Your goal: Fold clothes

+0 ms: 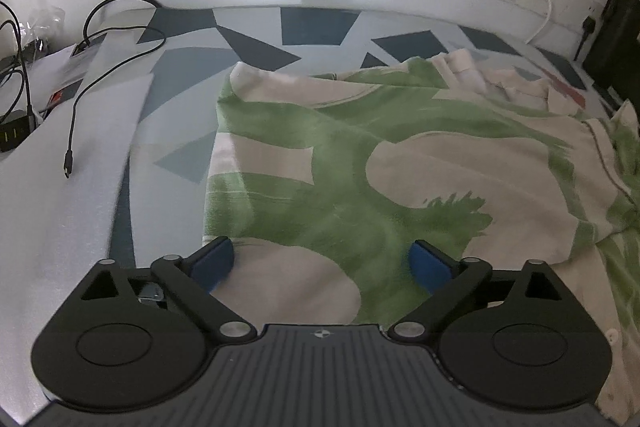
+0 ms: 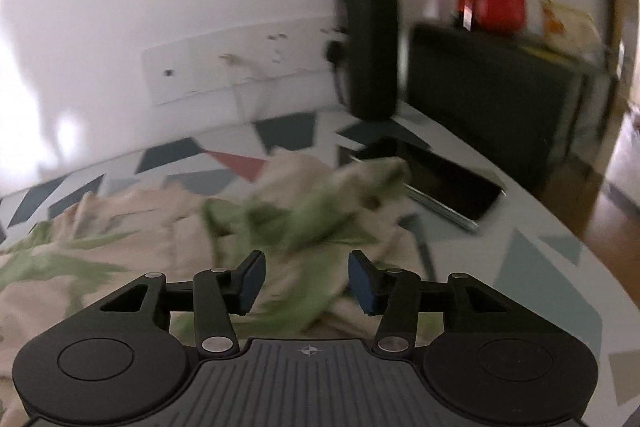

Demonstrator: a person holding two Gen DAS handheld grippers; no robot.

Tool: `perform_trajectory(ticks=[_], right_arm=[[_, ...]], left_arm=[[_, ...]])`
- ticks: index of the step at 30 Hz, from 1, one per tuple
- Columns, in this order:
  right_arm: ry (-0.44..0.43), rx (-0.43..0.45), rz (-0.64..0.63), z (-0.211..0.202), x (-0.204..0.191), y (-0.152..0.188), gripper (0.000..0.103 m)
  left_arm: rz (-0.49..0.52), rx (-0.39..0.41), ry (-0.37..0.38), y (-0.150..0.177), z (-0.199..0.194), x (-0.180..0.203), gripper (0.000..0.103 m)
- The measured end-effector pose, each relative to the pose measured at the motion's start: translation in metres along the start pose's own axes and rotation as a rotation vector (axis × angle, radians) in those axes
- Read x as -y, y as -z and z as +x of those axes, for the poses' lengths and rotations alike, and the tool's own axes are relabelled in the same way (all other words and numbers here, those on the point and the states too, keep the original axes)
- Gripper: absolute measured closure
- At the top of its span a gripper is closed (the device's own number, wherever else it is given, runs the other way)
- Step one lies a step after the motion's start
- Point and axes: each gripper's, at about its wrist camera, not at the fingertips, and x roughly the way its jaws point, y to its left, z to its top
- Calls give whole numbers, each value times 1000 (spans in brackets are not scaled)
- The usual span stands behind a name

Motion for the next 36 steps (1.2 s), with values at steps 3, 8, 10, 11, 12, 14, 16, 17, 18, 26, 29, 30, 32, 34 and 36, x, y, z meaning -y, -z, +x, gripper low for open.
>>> perform_trajectory(ticks=[3,8,10,11,12,14,16,17,18,26,29,30,32,34,36], right_arm=[[50,19,-24,5,8,2,59],[-19,127,-38,8,18,-7,37],[-41,140,-67,14,15,-12,35],[-47,133,-77,20,13,-14,35],[-56,118,-78,27,14,-16,37],[-76,78,-67,41,15,-20,44],[-89,40,-50,51,15,-24,65],[-85,20,-56,53,15,-25,92],[-83,10,-66,52,14,-25,97],[-179,-13,-139,27,8,-22,73],[-195,-36,-201,26,-1,-19,61],[-198,-40,-212,26,-4,-17,57],[-203,-49,-233,25,-9,-14,54],[-189,-77,-257,31,-13,-10,52],[-172,-102,-276,38,-16,-7,52]], left_arm=[[39,-6,-26,2,2,6,1],[39,-15,-37,1,6,9,0],[34,-19,-45,0,7,11,0],[31,-21,-48,0,7,11,0],[30,-24,-49,-1,7,12,0],[29,-27,-49,-1,8,12,0],[31,-28,-47,-1,8,12,0],[31,-30,-47,-1,8,12,0],[31,-33,-47,-2,8,12,0],[31,-30,-45,-1,8,12,0],[29,-29,-47,0,9,12,0],[29,-30,-47,-1,9,12,0],[30,-30,-45,-1,9,12,0],[31,-27,-44,0,8,12,0],[31,-22,-45,1,8,12,0]])
